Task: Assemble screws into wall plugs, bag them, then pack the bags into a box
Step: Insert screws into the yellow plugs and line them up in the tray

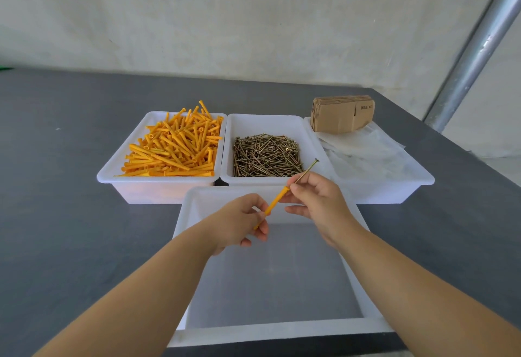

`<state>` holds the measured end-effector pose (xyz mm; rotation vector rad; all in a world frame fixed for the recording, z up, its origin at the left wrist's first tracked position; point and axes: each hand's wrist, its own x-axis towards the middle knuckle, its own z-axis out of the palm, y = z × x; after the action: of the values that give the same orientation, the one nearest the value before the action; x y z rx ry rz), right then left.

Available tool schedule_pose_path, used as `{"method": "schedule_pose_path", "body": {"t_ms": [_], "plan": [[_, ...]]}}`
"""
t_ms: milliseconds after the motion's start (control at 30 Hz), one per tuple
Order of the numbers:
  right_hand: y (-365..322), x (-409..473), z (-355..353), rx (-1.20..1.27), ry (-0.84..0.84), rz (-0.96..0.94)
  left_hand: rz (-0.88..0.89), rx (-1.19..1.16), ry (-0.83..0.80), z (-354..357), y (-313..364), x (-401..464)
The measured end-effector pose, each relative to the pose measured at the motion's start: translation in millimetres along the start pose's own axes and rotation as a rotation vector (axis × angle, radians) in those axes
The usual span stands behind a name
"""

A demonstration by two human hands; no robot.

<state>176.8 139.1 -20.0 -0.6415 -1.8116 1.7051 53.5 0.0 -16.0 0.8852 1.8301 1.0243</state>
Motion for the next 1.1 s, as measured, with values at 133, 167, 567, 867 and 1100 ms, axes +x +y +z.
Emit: {"method": "schedule_pose_path", "body": {"t_ms": [133, 167, 567, 867, 1100], "plan": [[-1.7, 0.7, -0.5, 0.037, 0.021, -0.032, -0.021, -0.019, -0.007, -1.2, 0.3, 0.0], [-2.0, 0.5, -0.9, 0.030, 0.022, -0.039, -0.027, -0.015, -0.010, -1.6, 0.3, -0.1], [-2.0, 0.4, -3.3, -0.044, 0.055, -0.038, -0.043, 0.069, 0.010, -2.3, -2.0, 0.3], [-2.0, -0.7, -3.3, -0.055, 0.004, -0.045, -0.066, 0.104, 0.039, -1.2, 1.9, -2.4], [-2.3, -2.1, -2.8, -0.060, -0.024, -0.051, -0.087, 0.127, 0.049, -2.5, 0.2, -0.9]]}}
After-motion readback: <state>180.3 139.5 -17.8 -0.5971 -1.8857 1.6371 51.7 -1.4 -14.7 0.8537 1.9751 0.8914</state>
